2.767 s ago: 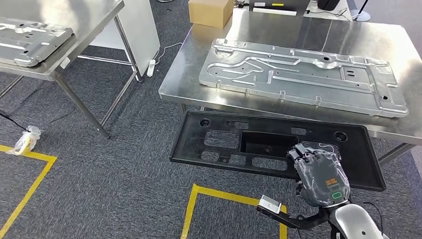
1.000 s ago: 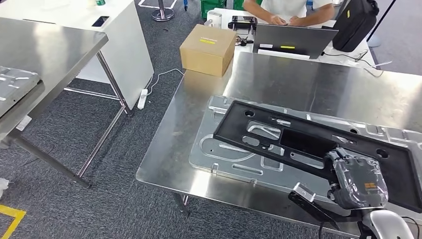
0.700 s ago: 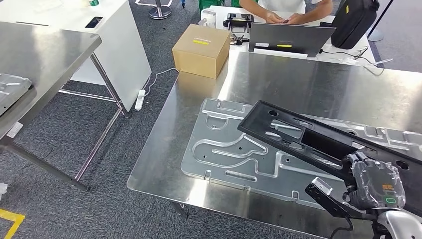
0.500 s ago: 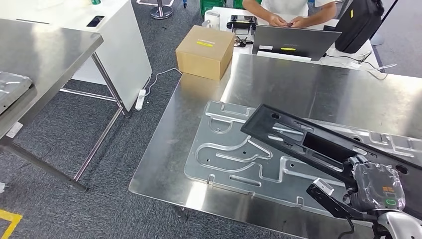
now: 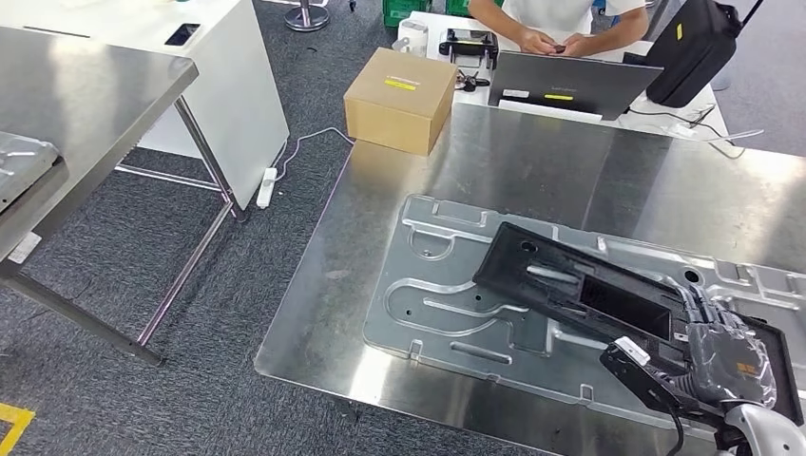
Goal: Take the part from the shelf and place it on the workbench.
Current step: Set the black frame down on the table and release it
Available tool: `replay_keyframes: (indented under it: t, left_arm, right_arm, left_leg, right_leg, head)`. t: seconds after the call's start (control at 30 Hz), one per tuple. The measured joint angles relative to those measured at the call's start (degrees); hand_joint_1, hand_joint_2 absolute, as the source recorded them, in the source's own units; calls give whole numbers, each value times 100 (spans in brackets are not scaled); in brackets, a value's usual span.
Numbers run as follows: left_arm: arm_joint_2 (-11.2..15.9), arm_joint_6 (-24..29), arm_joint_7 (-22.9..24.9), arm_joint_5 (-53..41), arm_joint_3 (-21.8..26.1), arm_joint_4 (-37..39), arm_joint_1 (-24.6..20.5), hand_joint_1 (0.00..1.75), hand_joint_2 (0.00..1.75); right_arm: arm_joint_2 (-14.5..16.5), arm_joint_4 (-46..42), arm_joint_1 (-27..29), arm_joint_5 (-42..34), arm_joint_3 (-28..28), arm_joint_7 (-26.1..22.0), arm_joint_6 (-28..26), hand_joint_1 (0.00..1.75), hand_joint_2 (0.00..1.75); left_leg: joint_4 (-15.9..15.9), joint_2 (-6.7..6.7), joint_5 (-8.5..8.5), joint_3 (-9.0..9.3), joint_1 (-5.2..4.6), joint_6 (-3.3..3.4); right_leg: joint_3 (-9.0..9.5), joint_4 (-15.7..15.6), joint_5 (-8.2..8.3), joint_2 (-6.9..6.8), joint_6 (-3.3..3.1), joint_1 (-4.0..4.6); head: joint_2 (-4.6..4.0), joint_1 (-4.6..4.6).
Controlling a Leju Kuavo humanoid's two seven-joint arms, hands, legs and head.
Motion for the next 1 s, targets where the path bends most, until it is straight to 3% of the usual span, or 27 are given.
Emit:
replay_keyframes:
  t: [0.43, 0.5, 0.67, 0.73, 0.8, 0.83, 0.87, 0.9, 0.93, 1.0]
  left_arm:
    - [-11, -10, -1, 52, 147, -1, -26, 0, 0]
    - [-28, -37, 16, 54, 177, -3, -29, 0, 0]
    - [-121, -152, 109, -23, 220, -63, -22, 0, 0]
    - [-155, -173, 128, -33, 215, -75, -21, 0, 0]
    - [-161, -172, 142, -40, 205, -76, -14, 0, 0]
    - [-162, -167, 148, -44, 196, -75, -7, 0, 0]
    - [-161, -159, 157, -47, 180, -74, 0, 0, 0]
    - [-160, -149, 167, -50, 158, -70, 8, 0, 0]
    - [-158, -136, 175, -52, 127, -65, 16, 0, 0]
    - [-141, -111, 185, -54, 64, -51, 29, 0, 0]
  right_arm:
    - [84, 59, -64, 155, 152, -103, -72, 0, 0]
    - [97, -61, -47, 209, 273, -198, -270, 0, 0]
    - [198, -946, 22, 274, 1044, -592, -1295, 0, 0]
    - [199, -1349, 36, 308, 1478, -733, -1702, 0, 0]
    - [170, -1693, 43, 397, 1958, -798, -2012, 0, 0]
    - [135, -1823, 47, 452, 2205, -802, -2104, 0, 0]
    - [86, -1943, 51, 513, 2469, -799, -2178, 0, 0]
    - [25, -2039, 52, 565, 2714, -790, -2226, 0, 0]
    - [-48, -2125, 48, 610, 2975, -778, -2263, 0, 0]
    - [-185, -2238, 41, 661, 3453, -747, -2306, 0, 0]
  left_leg:
    - [0, 1, -4, 9, 0, 4]
    - [0, -1, -4, 11, 0, 5]
    - [-82, 12, 26, 58, 5, 106]
    - [-214, 21, 100, 127, 54, 136]
    - [-249, 25, 123, 141, 69, 149]
    - [-241, 24, 121, 132, 72, 148]
    - [-226, 23, 117, 124, 77, 142]
    - [-207, 21, 110, 117, 87, 129]
    - [-177, 18, 97, 109, 105, 107]
    - [-93, 6, 63, 77, 144, 34]
  right_leg:
    - [10, -4, -3, 0, 6, 1]
    - [12, -4, -3, -1, 7, 1]
    - [49, -42, 3, 12, 106, -15]
    - [-47, 227, -208, 19, 125, -3]
    - [-367, 904, -580, 27, 146, -27]
    - [-540, 1247, -699, 29, 164, -44]
    - [-647, 1446, -708, 28, 186, -68]
    - [-658, 1442, -601, 27, 210, -93]
    - [-555, 1208, -397, 25, 236, -118]
    - [-207, 485, -48, 34, 277, -151]
  head:
    - [0, 1]
    - [0, 1]
    - [0, -1]
    - [0, 2]
    - [0, 3]
    - [0, 2]
    - [0, 3]
    - [0, 2]
    - [0, 3]
    - [0, 4]
